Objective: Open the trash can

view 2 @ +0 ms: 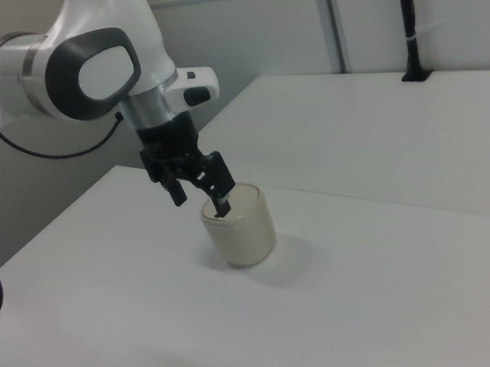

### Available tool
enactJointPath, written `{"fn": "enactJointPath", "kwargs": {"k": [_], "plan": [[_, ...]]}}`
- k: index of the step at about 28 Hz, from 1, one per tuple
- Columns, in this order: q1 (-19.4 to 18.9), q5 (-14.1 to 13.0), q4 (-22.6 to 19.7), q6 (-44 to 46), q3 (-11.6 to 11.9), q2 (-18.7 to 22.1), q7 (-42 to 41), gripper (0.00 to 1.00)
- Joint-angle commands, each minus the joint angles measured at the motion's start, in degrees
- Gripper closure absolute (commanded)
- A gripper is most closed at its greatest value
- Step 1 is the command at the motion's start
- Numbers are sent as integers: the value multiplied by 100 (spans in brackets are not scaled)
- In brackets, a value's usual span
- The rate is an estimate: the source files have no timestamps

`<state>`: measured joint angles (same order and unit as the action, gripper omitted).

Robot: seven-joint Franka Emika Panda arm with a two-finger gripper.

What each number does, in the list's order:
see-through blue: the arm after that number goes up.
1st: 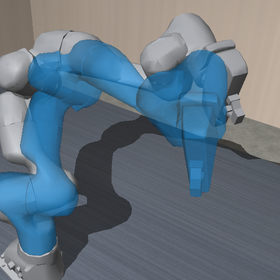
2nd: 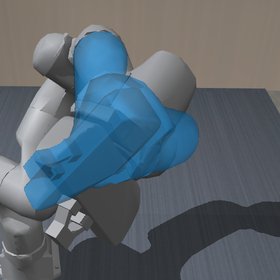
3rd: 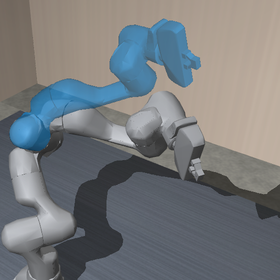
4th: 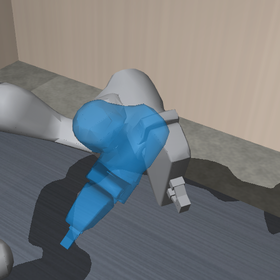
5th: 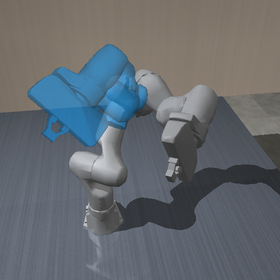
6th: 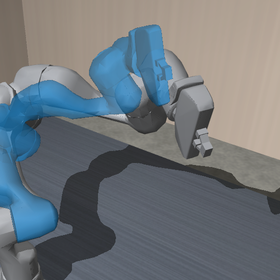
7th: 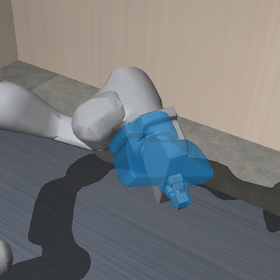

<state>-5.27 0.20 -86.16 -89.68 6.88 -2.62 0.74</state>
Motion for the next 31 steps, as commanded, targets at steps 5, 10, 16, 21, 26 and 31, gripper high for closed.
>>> {"fn": "enactJointPath", "kwargs": {"k": [5,10,16,21,26,31], "plan": [[-62,33,-59,144,6,77,110,15],[-71,59,-59,135,-2,51,49,70],[-71,68,-59,126,-46,33,-91,78],[-62,15,-59,126,-38,25,-268,76],[-62,15,-59,135,-38,25,-268,76],[-62,15,-59,135,-38,25,-268,78]]}}
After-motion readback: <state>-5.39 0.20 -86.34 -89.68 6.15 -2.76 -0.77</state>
